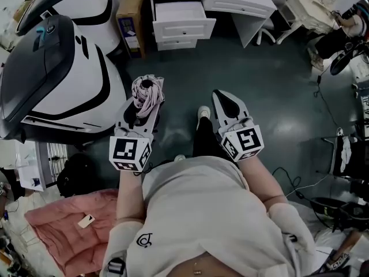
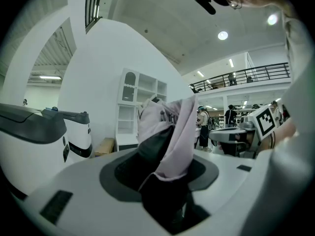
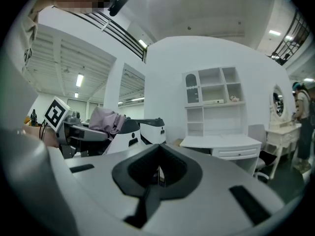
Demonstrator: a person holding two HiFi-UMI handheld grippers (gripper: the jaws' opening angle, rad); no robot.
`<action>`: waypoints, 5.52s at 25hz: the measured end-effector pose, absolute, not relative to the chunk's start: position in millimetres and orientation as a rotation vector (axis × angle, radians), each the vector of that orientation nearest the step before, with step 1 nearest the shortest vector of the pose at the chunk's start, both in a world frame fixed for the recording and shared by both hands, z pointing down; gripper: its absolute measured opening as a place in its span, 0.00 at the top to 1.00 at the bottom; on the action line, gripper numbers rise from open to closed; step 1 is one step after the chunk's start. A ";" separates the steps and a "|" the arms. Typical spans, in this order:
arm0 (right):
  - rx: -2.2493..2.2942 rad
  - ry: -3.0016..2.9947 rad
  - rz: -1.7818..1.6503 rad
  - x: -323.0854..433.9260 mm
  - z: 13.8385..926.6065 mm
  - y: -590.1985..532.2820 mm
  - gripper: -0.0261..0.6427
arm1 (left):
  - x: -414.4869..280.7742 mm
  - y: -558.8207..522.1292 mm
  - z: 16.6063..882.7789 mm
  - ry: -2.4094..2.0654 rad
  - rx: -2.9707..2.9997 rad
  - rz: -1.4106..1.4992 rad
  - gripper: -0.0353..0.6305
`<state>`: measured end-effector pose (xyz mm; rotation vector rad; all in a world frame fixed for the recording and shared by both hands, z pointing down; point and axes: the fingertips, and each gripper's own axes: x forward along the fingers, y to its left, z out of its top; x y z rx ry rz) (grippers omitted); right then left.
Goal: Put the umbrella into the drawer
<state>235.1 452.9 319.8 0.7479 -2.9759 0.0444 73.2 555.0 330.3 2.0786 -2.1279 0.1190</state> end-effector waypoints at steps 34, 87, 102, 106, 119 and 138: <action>0.533 -2.976 0.055 73.1 335.8 -10.7 0.95 | -76.0 99.7 346.1 -2.168 1.905 0.205 0.62; 1.201 -2.560 0.476 5.0 517.7 -215.4 0.95 | -101.7 -172.7 773.2 -0.905 2.011 0.953 0.61; 1.154 -2.594 0.469 -2.7 508.6 -205.9 0.95 | -106.5 -179.3 770.4 -1.042 2.021 0.898 0.43; 1.138 -2.618 0.441 -7.9 496.0 -203.3 0.95 | -103.1 -181.1 734.1 -1.088 2.096 0.869 0.41; 1.043 -2.732 0.253 -39.2 432.4 -193.3 0.95 | -118.9 -178.2 585.9 -1.282 2.243 0.645 0.93; 0.692 -2.956 -0.017 -113.3 339.9 -162.4 0.95 | -220.7 -124.3 348.3 -1.906 2.307 0.204 0.93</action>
